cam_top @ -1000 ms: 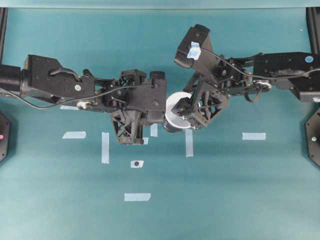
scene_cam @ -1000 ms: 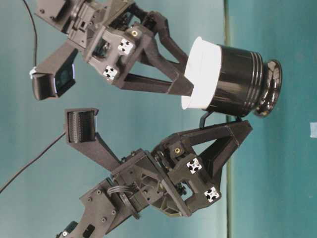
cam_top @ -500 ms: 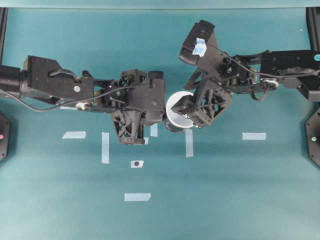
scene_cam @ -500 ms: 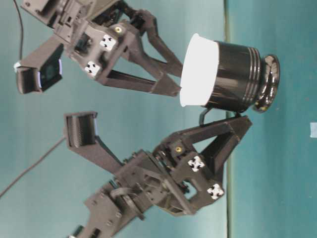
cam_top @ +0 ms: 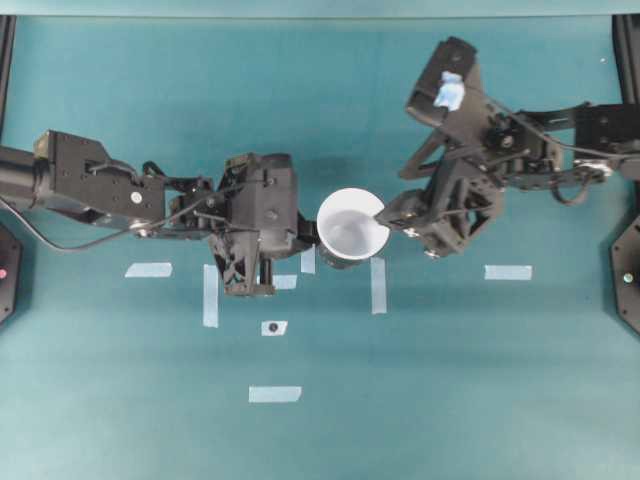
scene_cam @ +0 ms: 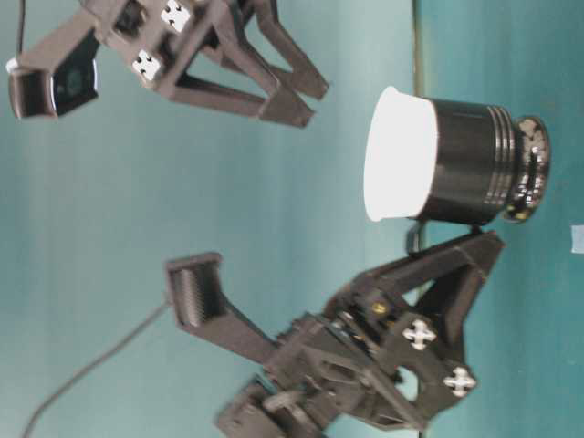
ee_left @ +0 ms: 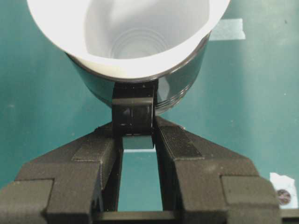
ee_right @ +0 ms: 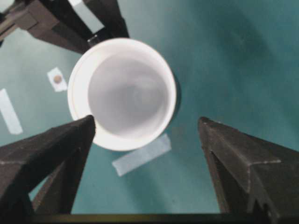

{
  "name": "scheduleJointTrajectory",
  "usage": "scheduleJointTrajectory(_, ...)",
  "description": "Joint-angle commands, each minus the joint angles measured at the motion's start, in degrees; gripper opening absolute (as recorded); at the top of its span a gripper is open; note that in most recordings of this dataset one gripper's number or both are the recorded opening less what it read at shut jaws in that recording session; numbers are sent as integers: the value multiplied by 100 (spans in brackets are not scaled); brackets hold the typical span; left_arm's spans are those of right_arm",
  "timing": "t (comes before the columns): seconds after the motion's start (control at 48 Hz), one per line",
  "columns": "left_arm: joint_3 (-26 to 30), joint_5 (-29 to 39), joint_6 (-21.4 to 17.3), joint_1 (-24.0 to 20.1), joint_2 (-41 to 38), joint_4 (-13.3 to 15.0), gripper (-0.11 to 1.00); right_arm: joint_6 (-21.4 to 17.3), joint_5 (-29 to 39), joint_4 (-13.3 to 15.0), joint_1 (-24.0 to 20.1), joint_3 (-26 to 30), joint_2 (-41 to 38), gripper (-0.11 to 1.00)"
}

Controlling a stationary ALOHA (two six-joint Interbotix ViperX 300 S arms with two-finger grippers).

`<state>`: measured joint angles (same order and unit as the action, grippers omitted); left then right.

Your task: Holding the cup holder with the left arm, the right arm places the cup into the cup holder.

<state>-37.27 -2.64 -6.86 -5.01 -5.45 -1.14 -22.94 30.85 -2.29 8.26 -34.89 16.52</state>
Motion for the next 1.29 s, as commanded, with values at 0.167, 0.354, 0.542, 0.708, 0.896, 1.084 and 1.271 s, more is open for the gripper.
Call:
scheduleJointTrajectory(0.167,-62,-299,70,0,26,-9,25,-97,-53,0,-26,-44,185,93)
scheduleJointTrajectory(0.354,-149,-492,167,9,-18,-9,25,-97,-62,-9,-26,-62,167,93)
scheduleJointTrajectory(0.542,-220,-765,404,35,-114,-9,25,-105,-70,-9,-26,-97,158,93)
scheduleJointTrajectory(0.708,-211,-905,519,114,-316,-9,25,-105,-70,-9,-26,-97,158,93)
scheduleJointTrajectory(0.896,-193,-993,598,149,-422,-9,25,-105,-70,-9,-18,-105,149,93)
scheduleJointTrajectory(1.084,-264,-984,589,149,-396,-9,25,-105,-79,-9,-18,-105,149,93)
scheduleJointTrajectory(1.271,-290,-932,606,141,-404,-9,25,-114,-79,-26,-18,-105,149,93)
